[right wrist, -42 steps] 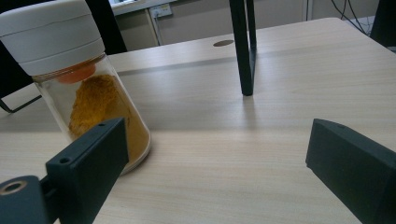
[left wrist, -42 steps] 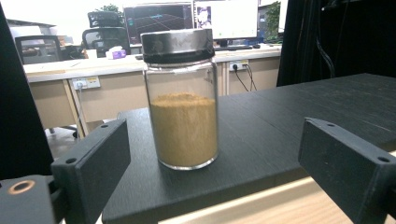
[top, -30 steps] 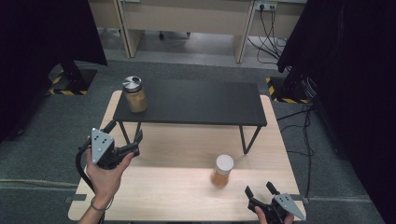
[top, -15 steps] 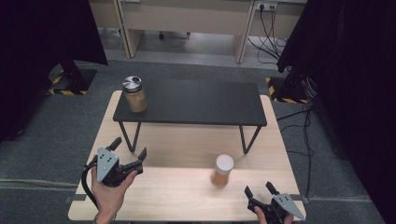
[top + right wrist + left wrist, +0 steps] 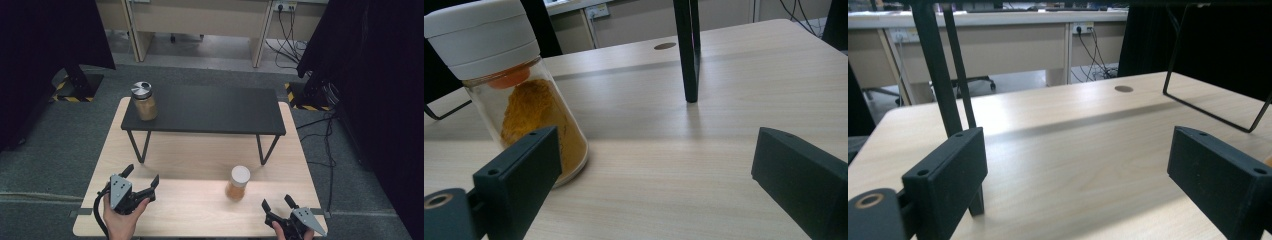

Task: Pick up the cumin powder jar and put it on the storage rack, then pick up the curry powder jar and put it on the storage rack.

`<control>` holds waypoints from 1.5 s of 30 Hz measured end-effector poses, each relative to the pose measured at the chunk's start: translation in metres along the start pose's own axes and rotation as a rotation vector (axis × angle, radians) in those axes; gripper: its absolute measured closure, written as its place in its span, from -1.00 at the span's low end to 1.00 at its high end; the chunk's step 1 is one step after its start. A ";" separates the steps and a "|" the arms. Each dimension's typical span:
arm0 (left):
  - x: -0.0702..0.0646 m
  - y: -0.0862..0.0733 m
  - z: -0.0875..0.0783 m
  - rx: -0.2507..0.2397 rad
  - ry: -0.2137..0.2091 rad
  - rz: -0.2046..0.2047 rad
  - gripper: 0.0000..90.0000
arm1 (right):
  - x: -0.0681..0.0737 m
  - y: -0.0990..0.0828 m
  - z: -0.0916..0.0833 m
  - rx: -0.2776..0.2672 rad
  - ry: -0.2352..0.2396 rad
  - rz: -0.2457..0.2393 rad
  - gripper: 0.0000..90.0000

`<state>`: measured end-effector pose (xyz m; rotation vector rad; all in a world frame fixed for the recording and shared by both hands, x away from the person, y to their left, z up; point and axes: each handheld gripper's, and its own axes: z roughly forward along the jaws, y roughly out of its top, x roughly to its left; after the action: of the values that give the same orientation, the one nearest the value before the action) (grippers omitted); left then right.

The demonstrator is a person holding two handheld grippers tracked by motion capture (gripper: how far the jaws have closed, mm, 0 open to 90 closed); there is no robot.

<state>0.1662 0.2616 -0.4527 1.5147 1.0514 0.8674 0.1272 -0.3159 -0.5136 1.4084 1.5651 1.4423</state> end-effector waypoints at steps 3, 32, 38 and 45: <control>-0.002 -0.008 0.002 0.008 0.005 0.011 -0.82 | 0.000 0.000 0.000 -0.001 0.003 -0.005 -0.86; 0.009 -0.029 -0.003 0.047 0.030 -0.050 -0.82 | -0.002 0.000 -0.002 -0.008 -0.003 0.000 -0.86; 0.011 -0.030 -0.003 0.053 0.031 -0.052 -0.82 | -0.004 0.002 -0.001 -0.011 0.002 0.004 -0.86; 0.010 -0.030 -0.002 0.050 0.029 -0.043 -0.82 | -0.003 0.002 -0.002 -0.018 0.008 0.001 -0.86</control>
<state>0.1624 0.2732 -0.4817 1.5199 1.1306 0.8413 0.1266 -0.3203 -0.5117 1.3948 1.5523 1.4612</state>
